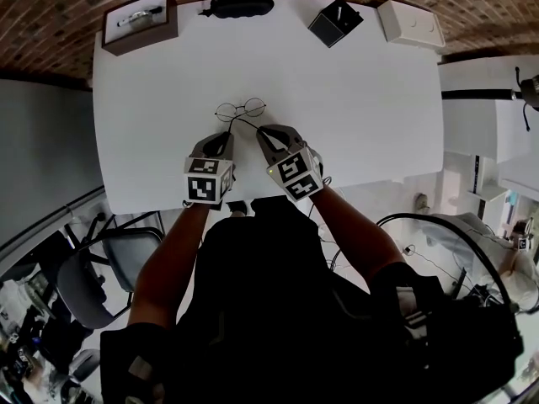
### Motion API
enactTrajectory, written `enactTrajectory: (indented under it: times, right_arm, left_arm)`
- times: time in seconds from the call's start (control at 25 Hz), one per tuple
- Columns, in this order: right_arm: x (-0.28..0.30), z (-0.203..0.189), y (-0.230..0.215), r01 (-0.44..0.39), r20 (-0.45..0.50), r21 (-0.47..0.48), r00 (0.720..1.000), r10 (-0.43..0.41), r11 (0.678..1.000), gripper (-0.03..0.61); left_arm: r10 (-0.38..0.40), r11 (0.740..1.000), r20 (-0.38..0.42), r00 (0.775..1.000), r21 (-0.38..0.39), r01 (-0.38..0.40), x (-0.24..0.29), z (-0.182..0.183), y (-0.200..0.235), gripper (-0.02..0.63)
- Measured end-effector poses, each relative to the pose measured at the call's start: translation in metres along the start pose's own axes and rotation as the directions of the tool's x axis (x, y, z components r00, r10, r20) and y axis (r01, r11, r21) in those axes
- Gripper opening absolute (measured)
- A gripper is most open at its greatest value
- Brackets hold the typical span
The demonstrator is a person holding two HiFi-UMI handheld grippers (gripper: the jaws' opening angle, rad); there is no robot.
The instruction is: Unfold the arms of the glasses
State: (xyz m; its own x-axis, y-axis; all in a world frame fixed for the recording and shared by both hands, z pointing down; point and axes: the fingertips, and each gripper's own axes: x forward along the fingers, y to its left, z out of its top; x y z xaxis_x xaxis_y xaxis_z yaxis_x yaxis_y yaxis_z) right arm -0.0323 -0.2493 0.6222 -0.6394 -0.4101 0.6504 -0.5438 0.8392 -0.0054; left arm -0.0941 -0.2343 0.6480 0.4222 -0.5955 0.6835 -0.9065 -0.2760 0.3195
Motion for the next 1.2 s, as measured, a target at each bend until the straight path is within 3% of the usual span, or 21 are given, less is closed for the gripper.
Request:
enactTrajectory:
  times: [0.64,0.92,1.08,1.2]
  right_arm:
    - [0.014,-0.038,0.052,-0.094,-0.092,-0.032,0.992,0.091,0.995,0.023]
    - [0.017,-0.047,0.054,-0.091,-0.122,-0.039,0.989,0.086,0.995,0.025]
    - [0.011,-0.048,0.054,-0.096,-0.115,-0.020,0.989,0.094,0.995,0.025]
    - [0.004,-0.038,0.050,-0.080,-0.075,0.094,0.993,0.087,0.992,0.026]
  left_arm:
    - [-0.049,0.997,-0.068,0.996,0.056,0.052,0.001,-0.049,-0.025,0.025]
    - [-0.062,0.995,-0.061,0.996,0.078,0.066,0.000,-0.052,-0.026,0.028]
    - [-0.077,0.996,-0.023,0.997,0.032,0.078,-0.010,-0.045,-0.025,0.038]
    - [-0.044,0.998,0.041,0.998,-0.050,0.046,-0.018,-0.030,-0.014,0.038]
